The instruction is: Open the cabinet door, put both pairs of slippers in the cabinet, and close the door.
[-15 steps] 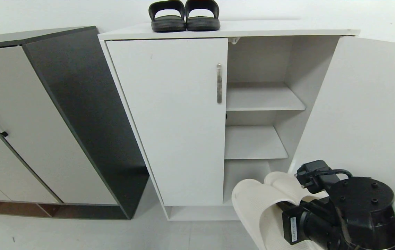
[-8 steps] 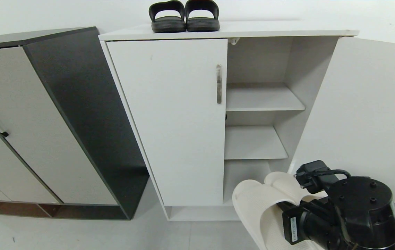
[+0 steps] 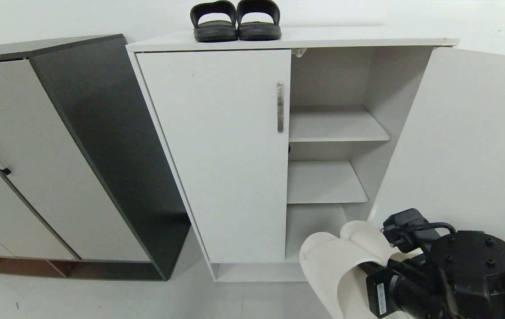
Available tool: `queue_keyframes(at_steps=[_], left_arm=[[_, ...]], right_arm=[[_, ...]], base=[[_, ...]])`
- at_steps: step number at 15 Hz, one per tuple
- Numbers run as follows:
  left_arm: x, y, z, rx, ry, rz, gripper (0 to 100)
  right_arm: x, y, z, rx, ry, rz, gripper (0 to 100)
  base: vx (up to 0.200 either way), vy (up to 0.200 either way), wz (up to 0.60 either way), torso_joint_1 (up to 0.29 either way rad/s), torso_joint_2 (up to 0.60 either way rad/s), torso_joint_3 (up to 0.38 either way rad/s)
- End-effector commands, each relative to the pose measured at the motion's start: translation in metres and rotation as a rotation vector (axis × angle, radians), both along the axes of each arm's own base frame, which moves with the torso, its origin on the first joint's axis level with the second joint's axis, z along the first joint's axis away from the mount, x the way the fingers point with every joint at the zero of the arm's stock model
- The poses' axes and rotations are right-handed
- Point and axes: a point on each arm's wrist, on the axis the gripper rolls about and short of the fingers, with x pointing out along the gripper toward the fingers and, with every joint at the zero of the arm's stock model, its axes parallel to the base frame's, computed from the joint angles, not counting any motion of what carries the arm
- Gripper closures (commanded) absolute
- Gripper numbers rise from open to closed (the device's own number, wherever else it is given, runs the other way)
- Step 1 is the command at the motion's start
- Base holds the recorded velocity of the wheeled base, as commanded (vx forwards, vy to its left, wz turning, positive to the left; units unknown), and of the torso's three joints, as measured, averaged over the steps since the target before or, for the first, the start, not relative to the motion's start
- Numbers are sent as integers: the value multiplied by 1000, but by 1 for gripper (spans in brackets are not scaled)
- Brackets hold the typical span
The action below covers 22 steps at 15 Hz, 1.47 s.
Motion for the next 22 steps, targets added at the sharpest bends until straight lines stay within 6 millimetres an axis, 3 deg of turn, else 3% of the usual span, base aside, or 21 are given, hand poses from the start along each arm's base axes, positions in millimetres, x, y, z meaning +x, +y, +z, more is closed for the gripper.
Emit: queue_keyframes(at_steps=[1, 3, 7, 9, 11, 16, 22], left_arm=[[-1, 1, -1, -22, -11, 27, 100], [6, -3, 0, 3, 94, 177, 100], [-2, -5, -1, -6, -9, 189, 100], [-5, -8, -1, 95, -67, 108, 100], [-5, -9, -1, 84, -77, 61, 100], [-7, -7, -2, -54, -71, 169, 100], [-7, -7, -2, -58, -71, 182, 100]], right_arm=[[-1, -2, -1, -3, 2, 1, 100], [-1, -1, -2, -8, 4, 3, 100], [-2, 0, -3, -8, 8, 13, 100], [-2, 6, -4, 1, 6, 34, 100], [1, 11, -9, -1, 1, 41, 100], [3, 12, -10, 2, -44, 43, 100], [5, 16, -14, -6, -40, 44, 100]], base=[[0, 0, 0, 0, 0, 0], [0, 0, 0, 0, 0, 0], [0, 0, 0, 0, 0, 0], [0, 0, 0, 0, 0, 0], [0, 0, 0, 0, 0, 0], [0, 0, 0, 0, 0, 0], [0, 0, 0, 0, 0, 0]])
